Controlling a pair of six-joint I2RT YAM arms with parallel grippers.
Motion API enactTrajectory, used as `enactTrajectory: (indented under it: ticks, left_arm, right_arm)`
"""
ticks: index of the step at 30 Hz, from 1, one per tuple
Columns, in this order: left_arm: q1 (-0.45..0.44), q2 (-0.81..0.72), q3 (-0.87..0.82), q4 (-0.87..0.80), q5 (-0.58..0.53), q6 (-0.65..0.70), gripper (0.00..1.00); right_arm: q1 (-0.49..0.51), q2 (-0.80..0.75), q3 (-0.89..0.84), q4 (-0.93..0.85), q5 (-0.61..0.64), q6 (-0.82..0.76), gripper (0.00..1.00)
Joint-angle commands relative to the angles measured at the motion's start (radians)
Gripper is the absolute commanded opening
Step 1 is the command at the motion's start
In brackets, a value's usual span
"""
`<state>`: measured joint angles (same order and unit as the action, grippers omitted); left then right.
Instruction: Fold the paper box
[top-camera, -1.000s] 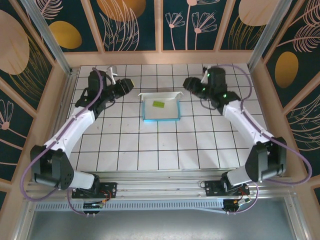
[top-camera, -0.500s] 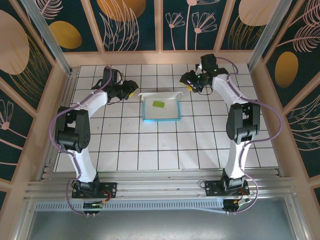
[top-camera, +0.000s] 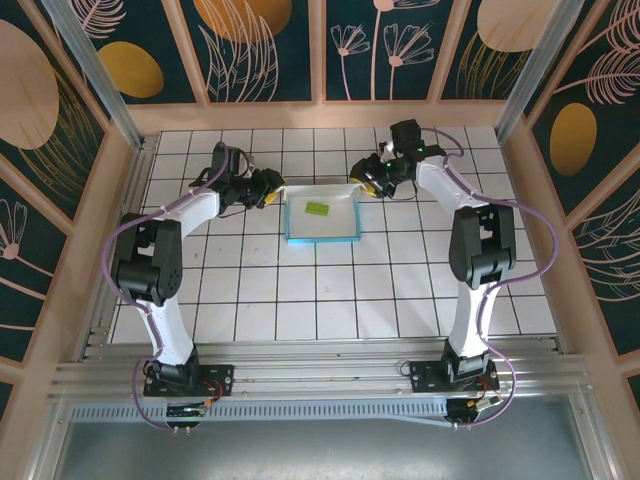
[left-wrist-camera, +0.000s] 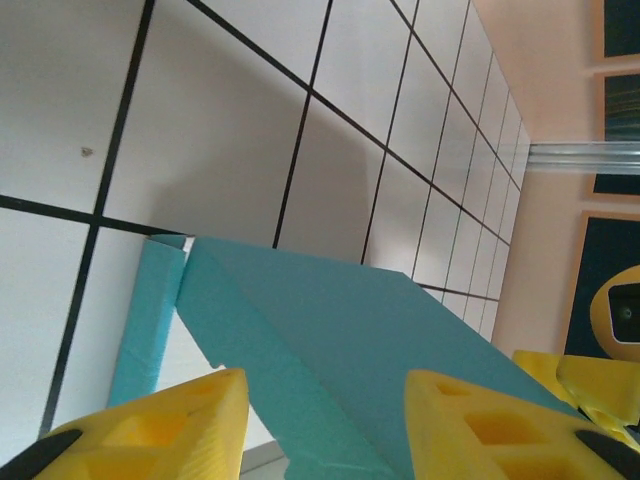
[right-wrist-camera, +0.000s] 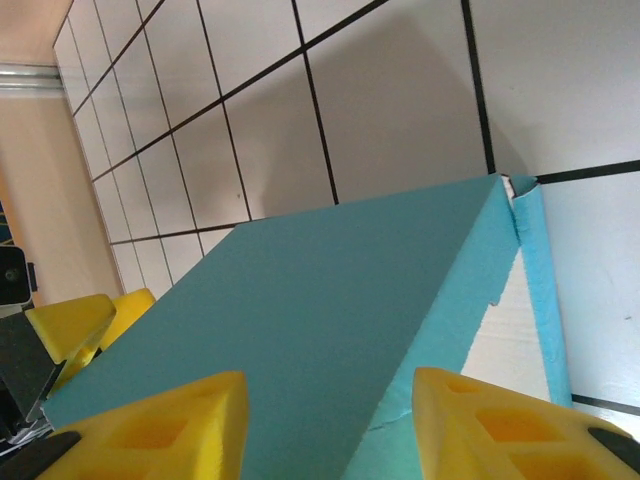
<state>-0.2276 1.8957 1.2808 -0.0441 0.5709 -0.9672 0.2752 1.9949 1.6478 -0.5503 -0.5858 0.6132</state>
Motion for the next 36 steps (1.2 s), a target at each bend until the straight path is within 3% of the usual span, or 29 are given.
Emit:
enactTrajectory:
  ticks: [1,10,24,30,36]
  left_arm:
    - [-0.012,0.003,-0.007,0.041,0.035,-0.044,0.44]
    - [-0.024,0.004,-0.035,0.061,0.034,-0.064,0.43]
    - [-0.039,-0.011,-0.118,0.078,-0.016,-0.046,0.32]
    - [-0.044,-0.038,-0.116,0.06,-0.046,-0.021,0.32]
    - [-0.043,-0.084,-0.077,-0.022,-0.122,0.042,0.39]
  right_arm:
    - [0.004,0.003,-0.022,0.036,-0.021,0.02,0.47]
    - [0.009,-0.02,-0.083,0.092,-0.016,0.049,0.44]
    - [0.042,-0.082,-0.236,0.187,0.084,0.093,0.38]
    - [0.045,-0.12,-0.247,0.193,0.112,0.097,0.38]
    - [0.039,-0.166,-0.23,0.179,0.161,0.098,0.44]
